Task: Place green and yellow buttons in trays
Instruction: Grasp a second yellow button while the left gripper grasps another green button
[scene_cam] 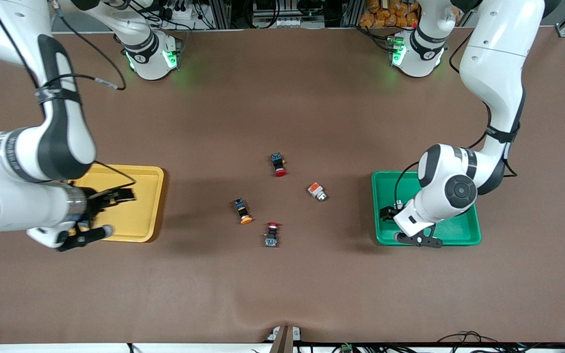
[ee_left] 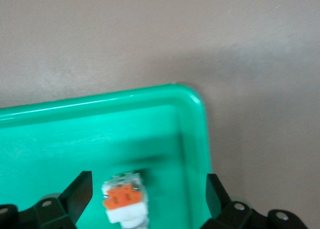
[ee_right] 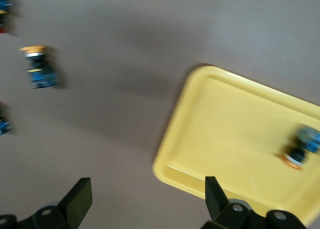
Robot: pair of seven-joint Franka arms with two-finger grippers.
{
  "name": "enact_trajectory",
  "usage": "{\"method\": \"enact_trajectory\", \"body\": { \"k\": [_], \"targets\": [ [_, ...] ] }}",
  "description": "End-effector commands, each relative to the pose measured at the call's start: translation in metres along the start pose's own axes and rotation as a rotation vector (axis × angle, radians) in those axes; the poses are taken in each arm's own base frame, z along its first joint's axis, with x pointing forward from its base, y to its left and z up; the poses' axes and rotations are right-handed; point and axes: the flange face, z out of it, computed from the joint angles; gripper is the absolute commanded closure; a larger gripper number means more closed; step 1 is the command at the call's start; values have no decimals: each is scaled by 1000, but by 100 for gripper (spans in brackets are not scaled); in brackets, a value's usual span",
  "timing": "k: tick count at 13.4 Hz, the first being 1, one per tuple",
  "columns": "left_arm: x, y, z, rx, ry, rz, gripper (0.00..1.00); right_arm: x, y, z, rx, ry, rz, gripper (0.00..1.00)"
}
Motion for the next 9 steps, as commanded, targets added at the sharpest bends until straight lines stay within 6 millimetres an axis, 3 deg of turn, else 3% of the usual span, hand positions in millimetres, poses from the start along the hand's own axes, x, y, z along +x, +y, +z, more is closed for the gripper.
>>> {"method": "enact_trajectory", "body": {
  "k": [1,3,5,7,9],
  "targets": [
    [-2,31,-15,3,11,-52,0,2,-27,-4,45,19,-105,0],
    [-5,53,-17,-1,11,-114,0,10,-27,8,47,52,-196,0],
    [-13,86,-19,-8,12,-206,0,23,-43,23,12,105,-405,0],
    [-24,126,-16,-11,7,-332,0,33,-61,52,-17,140,-473,0],
    [-36,165,-12,-14,2,-405,0,41,-92,74,-55,184,-528,0]
  ]
}}
